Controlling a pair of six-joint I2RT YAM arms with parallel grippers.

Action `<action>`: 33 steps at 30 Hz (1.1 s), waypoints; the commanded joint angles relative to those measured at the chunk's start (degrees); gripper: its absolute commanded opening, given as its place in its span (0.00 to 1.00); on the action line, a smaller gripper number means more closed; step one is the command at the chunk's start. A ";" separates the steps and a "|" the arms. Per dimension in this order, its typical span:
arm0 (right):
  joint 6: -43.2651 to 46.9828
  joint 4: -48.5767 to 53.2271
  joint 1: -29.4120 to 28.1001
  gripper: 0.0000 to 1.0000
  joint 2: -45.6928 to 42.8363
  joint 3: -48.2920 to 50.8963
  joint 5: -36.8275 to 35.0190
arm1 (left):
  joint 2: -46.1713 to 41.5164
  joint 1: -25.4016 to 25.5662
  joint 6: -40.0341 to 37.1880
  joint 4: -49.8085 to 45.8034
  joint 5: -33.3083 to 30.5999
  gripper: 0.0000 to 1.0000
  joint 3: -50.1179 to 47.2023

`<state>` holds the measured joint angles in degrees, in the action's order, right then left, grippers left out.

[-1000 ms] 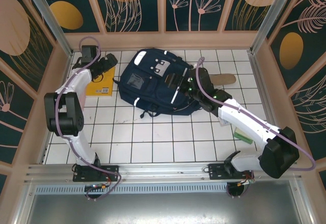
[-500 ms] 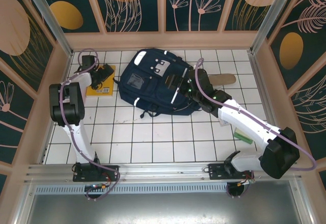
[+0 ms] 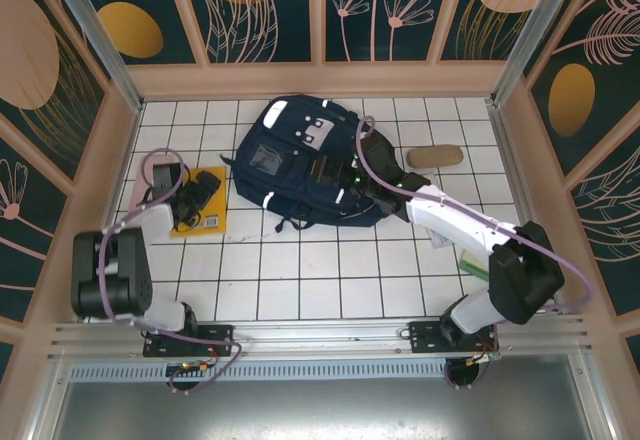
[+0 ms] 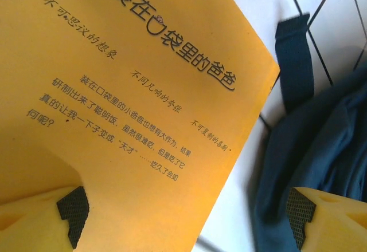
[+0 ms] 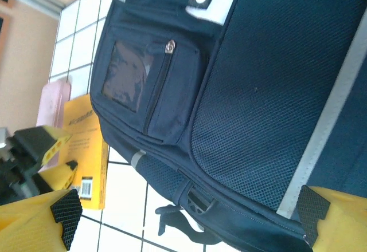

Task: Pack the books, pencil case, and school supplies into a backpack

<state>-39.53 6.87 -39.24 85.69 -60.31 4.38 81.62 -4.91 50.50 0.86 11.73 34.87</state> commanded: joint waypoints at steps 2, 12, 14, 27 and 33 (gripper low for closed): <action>1.89 -4.95 -0.78 0.99 3.27 -3.73 6.06 | -11.88 1.24 7.24 -9.70 1.53 0.91 -12.73; 2.35 -6.16 -4.60 0.99 9.32 -7.33 8.89 | -35.09 4.39 8.72 -23.20 1.77 0.94 -13.86; 2.36 -6.05 -5.51 0.98 10.15 -8.03 9.04 | -34.46 4.38 6.52 -25.43 -1.14 0.98 -10.09; 1.14 -4.29 -10.48 0.97 10.65 -7.88 6.35 | -10.77 0.67 -4.58 -23.58 -19.44 0.99 3.10; 1.13 -2.32 -11.81 0.99 13.27 -10.68 5.20 | -8.91 -0.27 -2.85 -19.18 -18.39 0.98 -1.21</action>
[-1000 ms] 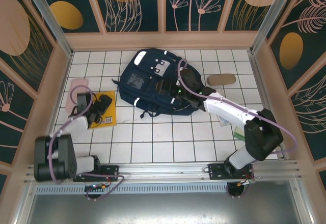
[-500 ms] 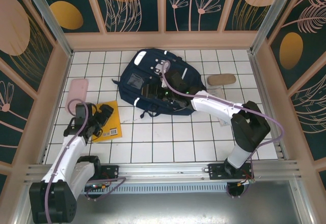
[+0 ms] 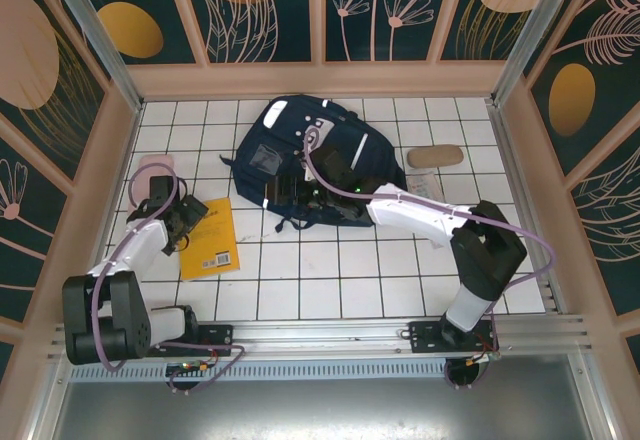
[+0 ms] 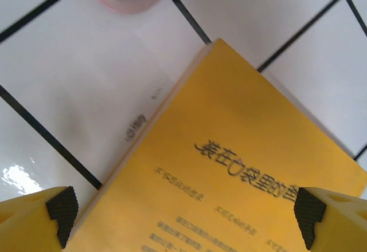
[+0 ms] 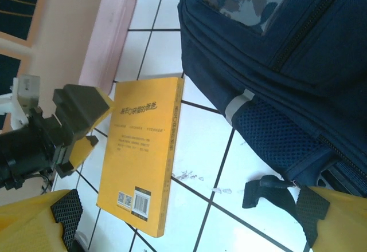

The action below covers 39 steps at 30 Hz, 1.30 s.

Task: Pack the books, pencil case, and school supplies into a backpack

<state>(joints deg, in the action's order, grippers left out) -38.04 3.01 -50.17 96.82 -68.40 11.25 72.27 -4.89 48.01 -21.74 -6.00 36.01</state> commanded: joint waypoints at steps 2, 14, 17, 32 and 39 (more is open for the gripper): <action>-0.38 1.90 -1.07 0.99 3.15 -3.59 -1.67 | 0.89 -0.30 0.35 6.49 2.94 0.98 -4.71; 3.54 3.65 -2.63 0.96 12.76 -12.11 -0.80 | -5.61 1.70 9.08 18.73 20.50 0.94 -15.72; 3.67 2.38 -2.85 0.89 14.90 -12.63 0.56 | -8.17 3.19 10.27 17.28 19.63 0.94 -16.23; 4.61 2.56 -6.11 0.57 27.40 -21.22 5.52 | -15.75 3.39 6.71 6.02 11.43 0.76 -18.86; 2.92 2.88 -7.51 0.55 33.13 -23.85 7.04 | -17.93 3.39 8.28 6.17 12.24 0.47 -22.09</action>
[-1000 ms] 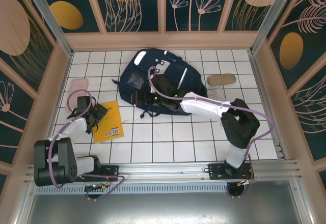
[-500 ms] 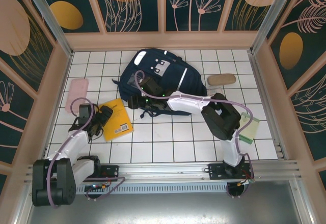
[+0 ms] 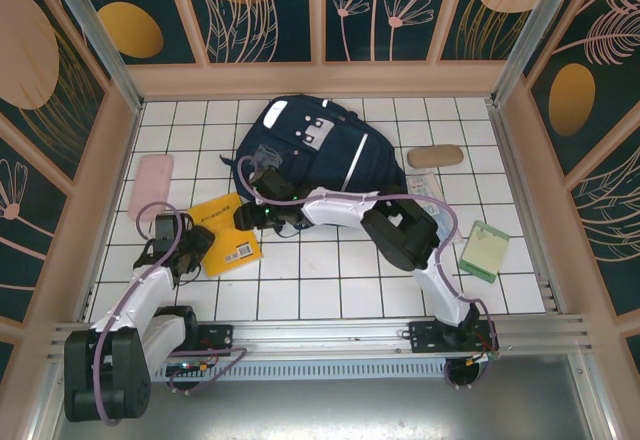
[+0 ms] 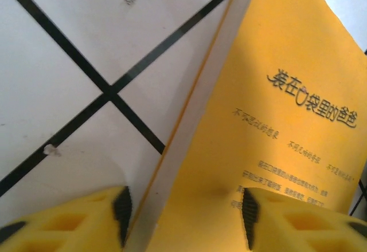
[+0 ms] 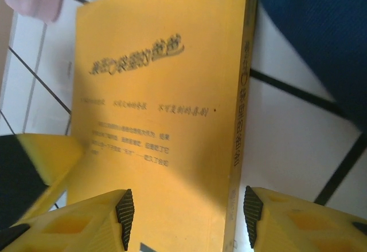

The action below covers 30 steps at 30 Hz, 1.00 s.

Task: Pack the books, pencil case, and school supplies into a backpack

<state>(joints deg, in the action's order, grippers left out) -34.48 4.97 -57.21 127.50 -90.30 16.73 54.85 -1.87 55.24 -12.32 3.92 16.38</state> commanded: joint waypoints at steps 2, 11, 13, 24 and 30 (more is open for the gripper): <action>-1.02 1.43 -0.86 0.55 4.13 -3.12 2.40 | -1.46 0.42 1.76 -2.41 2.91 0.42 -3.57; -4.54 -4.08 -2.29 0.44 7.48 -6.97 16.34 | -3.96 0.40 3.64 2.59 7.36 0.30 -8.53; -6.05 -6.63 -2.38 0.43 6.32 -6.90 19.87 | -5.19 0.39 3.89 2.91 7.65 0.30 -9.12; -8.31 -11.28 -2.38 0.45 -2.77 -4.50 27.75 | -7.17 0.38 3.60 3.71 8.95 0.30 -8.92; -7.56 -10.83 -2.49 0.46 -2.27 -4.77 27.45 | -8.57 0.37 3.34 2.68 8.94 0.28 -8.91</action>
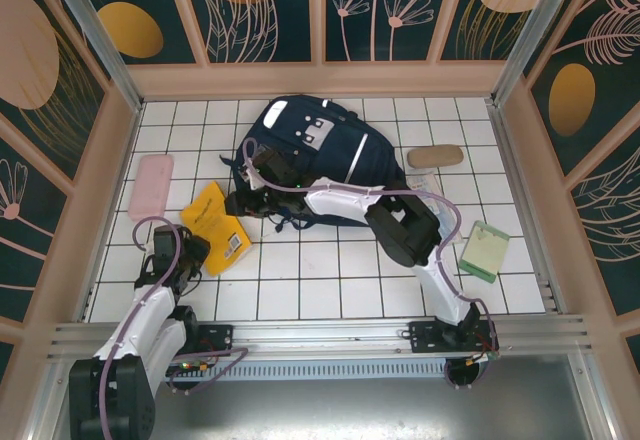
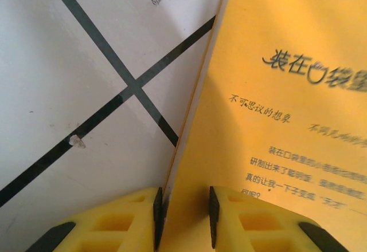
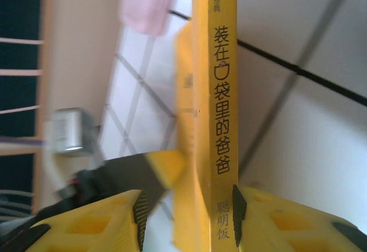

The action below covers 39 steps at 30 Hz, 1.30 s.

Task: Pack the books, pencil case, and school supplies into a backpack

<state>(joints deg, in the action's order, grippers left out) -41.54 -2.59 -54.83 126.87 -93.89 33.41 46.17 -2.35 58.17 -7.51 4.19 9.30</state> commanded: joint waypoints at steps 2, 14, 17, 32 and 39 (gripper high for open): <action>3.07 3.66 -5.02 0.47 1.07 -4.94 8.12 | -0.52 0.86 0.28 -2.38 8.61 0.28 -1.74; 14.16 19.29 -7.13 0.40 5.84 -12.11 -2.00 | -1.34 0.86 0.43 -2.95 8.03 0.29 -1.41; 15.92 23.25 -7.24 0.35 6.14 -12.62 -5.85 | -1.32 0.86 0.58 -3.00 7.68 0.29 -1.21; 11.56 15.24 -4.57 0.00 -3.88 -4.01 -9.37 | -0.90 0.86 -2.10 -6.92 7.07 0.35 4.75; 8.12 9.67 -0.81 0.00 -14.55 5.05 -13.21 | 2.19 1.10 -6.47 -10.84 5.92 0.44 17.89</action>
<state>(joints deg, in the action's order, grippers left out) -31.42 12.99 -57.82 119.79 -91.29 22.98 47.16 -1.76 54.72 -15.92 10.20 22.33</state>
